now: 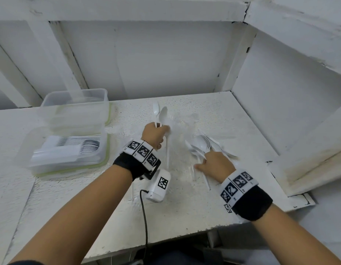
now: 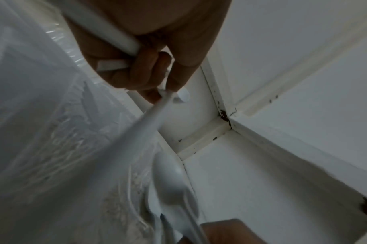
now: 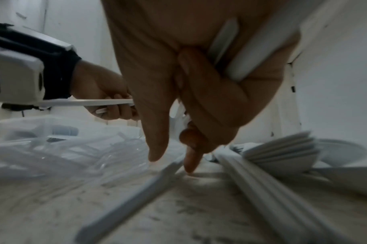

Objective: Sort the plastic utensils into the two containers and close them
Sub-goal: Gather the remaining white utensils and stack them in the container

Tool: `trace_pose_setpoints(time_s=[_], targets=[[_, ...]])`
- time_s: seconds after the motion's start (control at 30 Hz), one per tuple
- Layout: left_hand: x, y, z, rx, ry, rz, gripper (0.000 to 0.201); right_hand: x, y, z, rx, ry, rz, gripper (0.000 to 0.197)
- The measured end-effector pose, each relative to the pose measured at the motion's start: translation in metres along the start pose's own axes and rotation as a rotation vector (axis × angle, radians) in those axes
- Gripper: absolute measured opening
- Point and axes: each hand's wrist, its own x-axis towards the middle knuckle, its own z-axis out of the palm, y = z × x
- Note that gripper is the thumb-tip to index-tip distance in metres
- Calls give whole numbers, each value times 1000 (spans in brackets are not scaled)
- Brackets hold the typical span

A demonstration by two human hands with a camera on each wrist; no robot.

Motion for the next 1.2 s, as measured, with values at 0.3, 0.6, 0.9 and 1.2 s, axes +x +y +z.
trace_pose_setpoints(time_s=[0.3, 0.6, 0.9, 1.2], targets=[[-21, -8, -18, -104, 68, 34, 24, -3, -10, -12, 87, 44, -10, 17], [-46, -8, -28, -96, 96, 127, 32, -21, -79, -20, 705, 256, -235, 19], [-68, -13, -49, -62, -20, 113, 17, -9, -110, -3, 679, 299, -254, 35], [-84, -9, -63, -8, -109, 63, 49, -7, -131, -5, 891, 266, -328, 23]])
